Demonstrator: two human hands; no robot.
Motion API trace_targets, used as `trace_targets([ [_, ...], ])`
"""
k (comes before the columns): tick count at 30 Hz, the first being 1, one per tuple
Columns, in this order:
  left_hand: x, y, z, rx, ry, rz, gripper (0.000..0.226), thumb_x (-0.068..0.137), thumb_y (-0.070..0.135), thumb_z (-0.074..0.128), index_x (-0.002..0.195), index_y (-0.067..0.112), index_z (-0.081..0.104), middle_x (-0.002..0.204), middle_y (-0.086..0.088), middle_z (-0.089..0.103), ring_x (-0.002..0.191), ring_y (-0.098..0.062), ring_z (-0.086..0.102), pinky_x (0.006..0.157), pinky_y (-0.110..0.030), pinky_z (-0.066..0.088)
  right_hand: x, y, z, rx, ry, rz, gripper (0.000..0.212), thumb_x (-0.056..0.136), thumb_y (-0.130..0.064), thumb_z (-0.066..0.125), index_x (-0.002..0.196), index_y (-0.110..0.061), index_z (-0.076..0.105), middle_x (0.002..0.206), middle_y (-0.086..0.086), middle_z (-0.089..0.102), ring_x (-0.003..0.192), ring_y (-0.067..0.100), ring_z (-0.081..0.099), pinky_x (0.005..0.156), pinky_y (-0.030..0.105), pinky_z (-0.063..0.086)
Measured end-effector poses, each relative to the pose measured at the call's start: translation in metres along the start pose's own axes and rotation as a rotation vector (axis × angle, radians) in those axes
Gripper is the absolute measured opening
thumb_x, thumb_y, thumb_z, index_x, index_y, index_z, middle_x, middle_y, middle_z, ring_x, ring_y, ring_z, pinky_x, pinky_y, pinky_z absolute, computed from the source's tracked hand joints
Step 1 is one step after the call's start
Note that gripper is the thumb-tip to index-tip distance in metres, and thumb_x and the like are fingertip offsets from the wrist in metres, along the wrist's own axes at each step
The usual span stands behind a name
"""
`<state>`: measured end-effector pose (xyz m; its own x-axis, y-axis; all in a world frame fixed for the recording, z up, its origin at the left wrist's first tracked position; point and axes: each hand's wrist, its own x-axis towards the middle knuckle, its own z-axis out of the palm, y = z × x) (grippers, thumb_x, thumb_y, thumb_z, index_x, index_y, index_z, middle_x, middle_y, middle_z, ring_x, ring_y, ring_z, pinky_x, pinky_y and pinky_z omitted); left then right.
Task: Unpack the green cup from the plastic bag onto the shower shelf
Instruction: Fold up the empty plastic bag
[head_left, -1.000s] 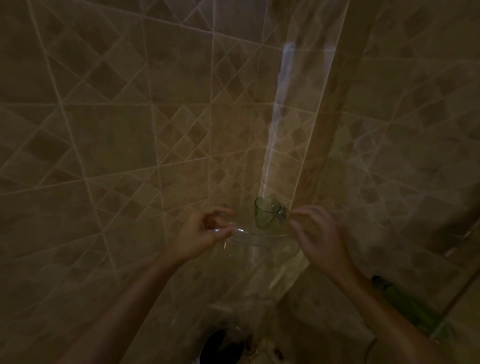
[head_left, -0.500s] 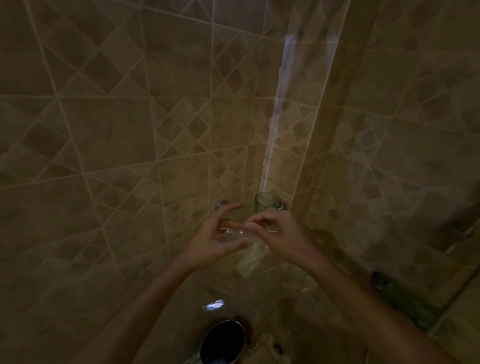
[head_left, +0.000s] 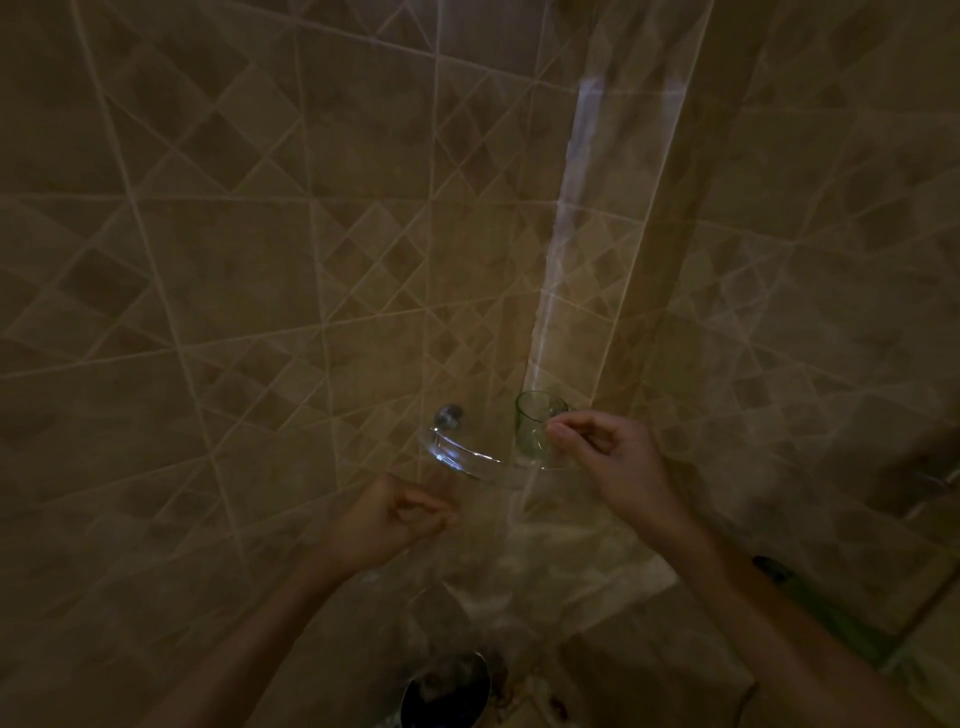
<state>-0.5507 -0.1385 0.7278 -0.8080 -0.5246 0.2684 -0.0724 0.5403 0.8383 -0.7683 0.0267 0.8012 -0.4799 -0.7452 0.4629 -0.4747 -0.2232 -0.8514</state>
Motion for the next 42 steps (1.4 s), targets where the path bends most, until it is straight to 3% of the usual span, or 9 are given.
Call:
trace_targets([
  [8,-0.003,-0.01,0.002,-0.066,0.173,0.029,0.014,0.085,-0.002,0.075,0.089,0.009,0.083,0.088,0.001,0.082,0.081,-0.011,0.077,0.075,-0.027,0.06,-0.005,0.008,-0.016,-0.005,0.031,0.039,0.01,0.081,-0.035,0.075,0.089,-0.036,0.08,0.09,-0.001,0.081,0.085,0.011,0.076,0.077,0.018,0.058],
  [12,-0.003,-0.013,-0.01,-0.098,0.186,0.064,0.018,0.086,-0.001,0.074,0.087,0.015,0.082,0.088,0.003,0.082,0.08,-0.007,0.076,0.074,-0.021,0.057,-0.009,0.012,-0.019,-0.034,-0.013,0.046,0.014,0.088,-0.016,0.074,0.09,-0.029,0.079,0.092,-0.001,0.081,0.087,0.009,0.076,0.076,0.015,0.056],
  [18,0.008,-0.005,-0.008,0.063,-0.045,0.066,0.051,0.063,0.049,0.09,0.109,0.04,0.07,0.102,0.018,0.076,0.093,0.0,0.072,0.081,-0.016,0.055,0.003,-0.003,-0.004,-0.002,-0.079,0.01,0.014,0.092,-0.002,0.069,0.092,-0.013,0.076,0.079,-0.005,0.08,0.078,0.004,0.075,0.075,0.013,0.054],
  [20,0.014,0.001,-0.001,0.088,-0.155,0.131,0.037,0.072,0.037,0.088,0.105,0.031,0.075,0.098,0.018,0.077,0.089,-0.001,0.073,0.079,-0.013,0.054,0.01,-0.013,-0.001,-0.024,-0.108,-0.021,0.017,0.091,-0.004,0.07,0.09,-0.021,0.076,0.079,-0.006,0.079,0.076,0.005,0.075,0.074,0.015,0.055],
  [23,0.024,0.004,0.007,0.012,-0.125,0.148,0.008,0.085,0.01,0.079,0.091,0.014,0.081,0.088,0.005,0.08,0.08,-0.006,0.075,0.075,-0.016,0.055,0.019,-0.026,-0.008,-0.15,-0.053,-0.086,0.016,0.091,-0.024,0.074,0.099,-0.038,0.072,0.095,-0.021,0.077,0.088,-0.002,0.072,0.079,0.018,0.056],
  [29,0.021,0.02,0.0,-0.416,-0.018,0.025,0.021,0.078,0.007,0.077,0.096,-0.003,0.077,0.089,-0.021,0.079,0.076,-0.014,0.074,0.07,-0.022,0.057,-0.015,-0.002,-0.063,-0.048,0.452,0.024,0.068,0.068,-0.077,0.071,0.127,-0.055,0.047,0.13,-0.03,0.058,0.119,-0.001,0.059,0.089,0.023,0.053],
  [31,0.018,0.026,-0.007,-0.489,0.007,0.03,0.018,0.077,0.009,0.076,0.093,0.003,0.08,0.087,-0.021,0.079,0.07,-0.012,0.072,0.064,-0.019,0.055,-0.035,0.021,-0.064,0.103,0.39,0.194,0.082,0.071,-0.065,0.075,0.14,-0.046,0.036,0.142,-0.018,0.049,0.129,0.01,0.053,0.088,0.021,0.051],
  [35,0.016,0.03,-0.017,-0.573,0.006,-0.001,0.015,0.078,0.01,0.072,0.09,0.011,0.082,0.079,-0.009,0.08,0.063,-0.009,0.07,0.06,-0.019,0.055,-0.062,0.056,-0.036,0.404,0.084,0.508,0.056,0.097,0.0,0.053,0.15,-0.006,0.039,0.143,0.009,0.057,0.117,0.019,0.061,0.082,0.017,0.057],
  [42,0.021,0.023,-0.04,-0.446,0.044,-0.088,0.016,0.084,0.028,0.068,0.093,0.026,0.082,0.092,-0.002,0.081,0.075,-0.008,0.075,0.061,-0.018,0.057,-0.044,0.04,-0.015,0.205,-0.121,0.426,0.021,0.074,-0.028,0.075,0.093,-0.02,0.076,0.089,0.004,0.081,0.075,0.014,0.077,0.068,0.032,0.051],
])
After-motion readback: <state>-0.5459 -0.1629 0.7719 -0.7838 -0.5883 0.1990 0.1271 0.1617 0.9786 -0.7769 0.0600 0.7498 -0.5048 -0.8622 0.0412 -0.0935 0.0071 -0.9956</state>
